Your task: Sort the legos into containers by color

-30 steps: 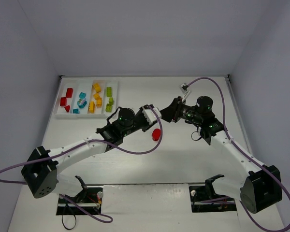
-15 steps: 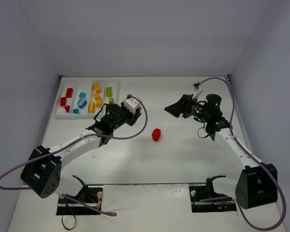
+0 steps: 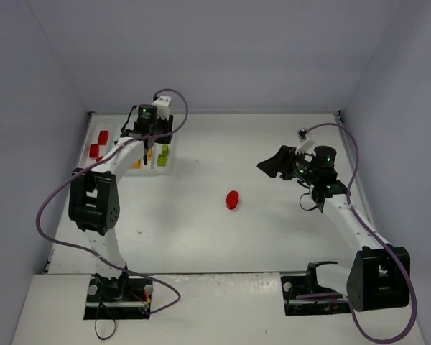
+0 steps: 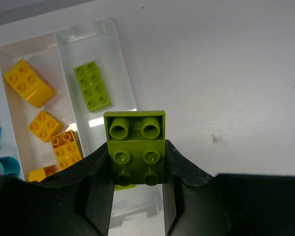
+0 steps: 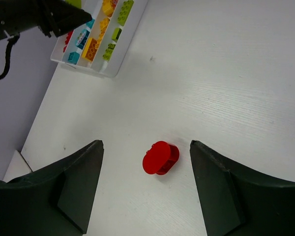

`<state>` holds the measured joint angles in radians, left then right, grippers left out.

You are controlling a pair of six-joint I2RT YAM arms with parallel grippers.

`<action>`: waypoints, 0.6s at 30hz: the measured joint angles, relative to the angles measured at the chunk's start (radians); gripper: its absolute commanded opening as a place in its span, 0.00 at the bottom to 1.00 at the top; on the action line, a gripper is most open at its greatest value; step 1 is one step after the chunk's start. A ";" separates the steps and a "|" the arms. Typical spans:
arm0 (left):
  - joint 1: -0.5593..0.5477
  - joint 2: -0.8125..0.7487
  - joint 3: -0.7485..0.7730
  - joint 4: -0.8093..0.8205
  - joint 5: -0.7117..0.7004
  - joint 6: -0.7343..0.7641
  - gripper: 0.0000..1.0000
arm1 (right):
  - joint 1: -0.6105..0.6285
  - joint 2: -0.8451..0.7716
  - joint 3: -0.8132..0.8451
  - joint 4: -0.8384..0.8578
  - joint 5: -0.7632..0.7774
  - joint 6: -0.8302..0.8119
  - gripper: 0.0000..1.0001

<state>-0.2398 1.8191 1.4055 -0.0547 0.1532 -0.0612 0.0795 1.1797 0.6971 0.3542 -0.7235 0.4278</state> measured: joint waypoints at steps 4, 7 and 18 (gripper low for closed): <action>0.041 0.150 0.192 -0.118 0.008 -0.002 0.14 | 0.000 0.000 -0.001 -0.003 0.002 -0.011 0.68; 0.056 0.253 0.305 -0.207 0.011 0.003 0.17 | 0.000 0.000 -0.001 -0.003 0.002 -0.014 0.68; 0.064 0.414 0.435 -0.370 0.014 0.026 0.40 | 0.000 0.000 -0.003 -0.003 0.002 -0.021 0.68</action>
<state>-0.1761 2.2326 1.8400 -0.4244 0.1669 -0.0357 0.0792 1.1797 0.6945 0.3508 -0.7216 0.4065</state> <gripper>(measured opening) 0.363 0.680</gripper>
